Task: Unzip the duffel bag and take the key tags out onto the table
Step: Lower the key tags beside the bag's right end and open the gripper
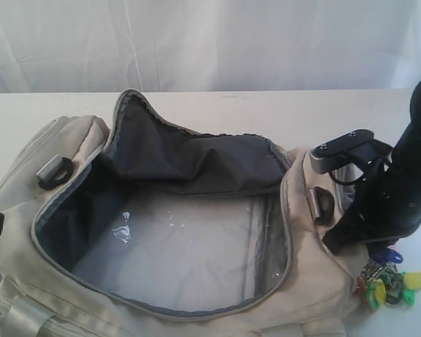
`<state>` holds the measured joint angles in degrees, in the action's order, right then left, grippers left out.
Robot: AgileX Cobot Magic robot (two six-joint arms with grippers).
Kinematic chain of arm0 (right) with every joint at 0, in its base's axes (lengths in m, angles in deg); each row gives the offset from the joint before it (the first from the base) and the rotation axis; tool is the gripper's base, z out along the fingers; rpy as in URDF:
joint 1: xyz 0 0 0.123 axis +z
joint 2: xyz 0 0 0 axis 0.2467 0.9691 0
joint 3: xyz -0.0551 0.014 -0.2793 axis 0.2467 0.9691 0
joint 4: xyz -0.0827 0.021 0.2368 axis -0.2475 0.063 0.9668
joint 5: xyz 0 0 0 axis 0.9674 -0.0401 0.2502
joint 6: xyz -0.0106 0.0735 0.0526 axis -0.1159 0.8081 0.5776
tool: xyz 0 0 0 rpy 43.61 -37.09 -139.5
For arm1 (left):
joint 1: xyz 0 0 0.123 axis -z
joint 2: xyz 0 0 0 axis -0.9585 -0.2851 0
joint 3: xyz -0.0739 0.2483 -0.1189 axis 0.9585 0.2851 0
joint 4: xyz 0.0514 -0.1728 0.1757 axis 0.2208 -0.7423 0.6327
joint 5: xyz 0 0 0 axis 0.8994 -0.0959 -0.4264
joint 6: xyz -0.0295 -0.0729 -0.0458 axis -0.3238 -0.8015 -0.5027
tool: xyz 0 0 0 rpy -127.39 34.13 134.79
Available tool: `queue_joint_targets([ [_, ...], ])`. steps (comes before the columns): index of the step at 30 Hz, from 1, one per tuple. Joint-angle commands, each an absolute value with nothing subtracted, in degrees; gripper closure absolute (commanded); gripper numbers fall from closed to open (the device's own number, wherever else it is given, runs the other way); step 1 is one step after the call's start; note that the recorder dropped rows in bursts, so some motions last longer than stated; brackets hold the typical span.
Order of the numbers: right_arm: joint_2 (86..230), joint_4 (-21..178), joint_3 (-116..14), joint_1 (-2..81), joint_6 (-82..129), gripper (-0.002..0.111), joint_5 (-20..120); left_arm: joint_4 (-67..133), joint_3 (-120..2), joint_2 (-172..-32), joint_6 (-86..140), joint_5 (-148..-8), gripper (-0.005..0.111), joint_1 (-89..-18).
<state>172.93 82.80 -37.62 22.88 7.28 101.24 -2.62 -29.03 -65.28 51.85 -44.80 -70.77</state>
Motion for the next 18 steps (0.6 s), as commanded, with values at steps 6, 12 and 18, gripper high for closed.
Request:
queue_joint_targets([
  [6, 176.5, 96.6, -37.0, 22.7, -3.8, 0.108, 94.2, -3.8, -28.7, -65.1, 51.9, -44.4, 0.107, -70.4],
  [12, 177.0, 96.6, -37.0, 22.7, -3.5, 0.108, 93.5, -3.8, -28.7, -65.1, 51.9, -44.4, 0.107, -70.4],
  [18, 177.0, 96.7, -37.0, 22.7, -0.7, 0.084, 94.0, -3.8, -28.7, -65.1, 51.9, -44.5, 0.107, -70.4],
])
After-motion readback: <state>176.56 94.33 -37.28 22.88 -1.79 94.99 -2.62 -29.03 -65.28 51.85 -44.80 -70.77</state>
